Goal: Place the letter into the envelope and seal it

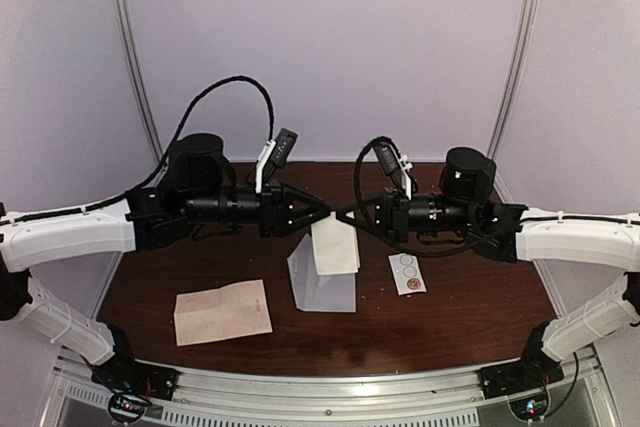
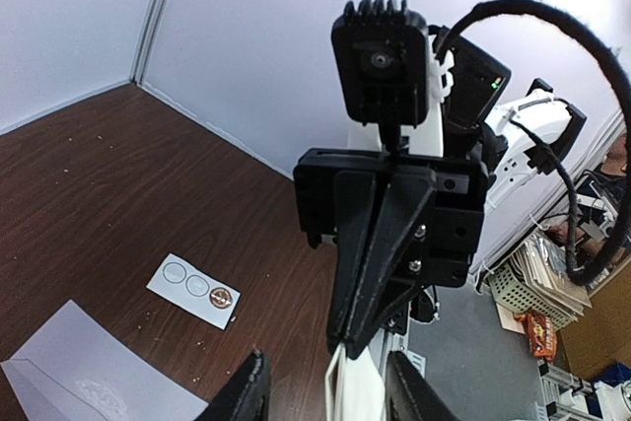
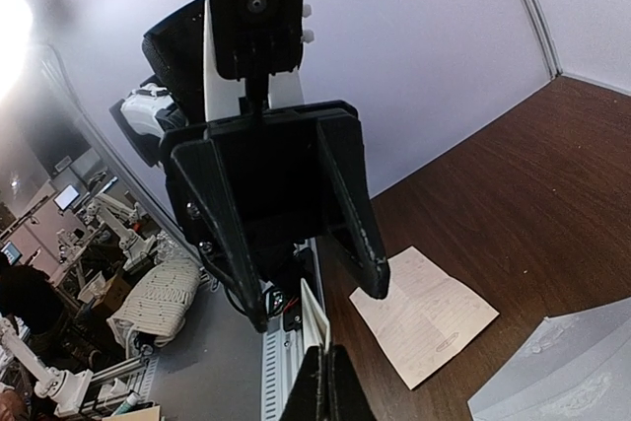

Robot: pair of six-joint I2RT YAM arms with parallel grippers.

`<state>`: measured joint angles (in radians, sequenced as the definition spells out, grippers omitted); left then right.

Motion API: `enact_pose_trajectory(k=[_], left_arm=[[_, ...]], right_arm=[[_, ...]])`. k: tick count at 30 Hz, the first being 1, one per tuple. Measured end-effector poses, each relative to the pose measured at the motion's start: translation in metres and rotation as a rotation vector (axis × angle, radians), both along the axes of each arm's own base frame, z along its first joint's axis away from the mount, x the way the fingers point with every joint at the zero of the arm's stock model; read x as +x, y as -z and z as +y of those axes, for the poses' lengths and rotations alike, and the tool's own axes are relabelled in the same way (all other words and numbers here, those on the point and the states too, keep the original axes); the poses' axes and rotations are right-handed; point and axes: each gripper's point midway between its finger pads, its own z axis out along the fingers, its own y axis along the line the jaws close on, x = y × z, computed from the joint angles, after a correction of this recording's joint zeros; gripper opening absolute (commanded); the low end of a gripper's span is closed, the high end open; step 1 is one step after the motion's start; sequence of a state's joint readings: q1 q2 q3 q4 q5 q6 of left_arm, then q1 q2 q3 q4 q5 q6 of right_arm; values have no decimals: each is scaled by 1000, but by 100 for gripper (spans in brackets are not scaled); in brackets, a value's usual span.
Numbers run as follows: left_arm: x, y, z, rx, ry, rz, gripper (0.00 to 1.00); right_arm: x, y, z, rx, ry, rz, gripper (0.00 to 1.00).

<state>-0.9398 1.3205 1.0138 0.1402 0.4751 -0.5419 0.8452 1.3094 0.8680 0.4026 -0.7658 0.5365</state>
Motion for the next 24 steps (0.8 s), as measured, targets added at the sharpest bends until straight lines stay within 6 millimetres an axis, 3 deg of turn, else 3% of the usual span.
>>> enact_pose_trajectory(k=[2, 7, 11, 13, 17, 19, 24], left_arm=[[0, 4, 0, 13, 1, 10, 35], [0, 14, -1, 40, 4, 31, 2], [-1, 16, -1, 47, 7, 32, 0], [1, 17, 0, 44, -3, 31, 0], [1, 20, 7, 17, -32, 29, 0], [2, 21, 12, 0, -58, 29, 0], [8, 10, 23, -80, -132, 18, 0]], right_arm=[[0, -1, 0, -1, -1, -4, 0], [2, -5, 3, 4, -2, -11, 0], [6, 1, 6, -13, 2, -6, 2], [9, 1, 7, -25, 9, -9, 24], [14, 2, 6, -39, 40, -19, 57], [16, 1, 5, -37, 56, -21, 67], [14, 7, 0, -28, 73, 1, 76]])
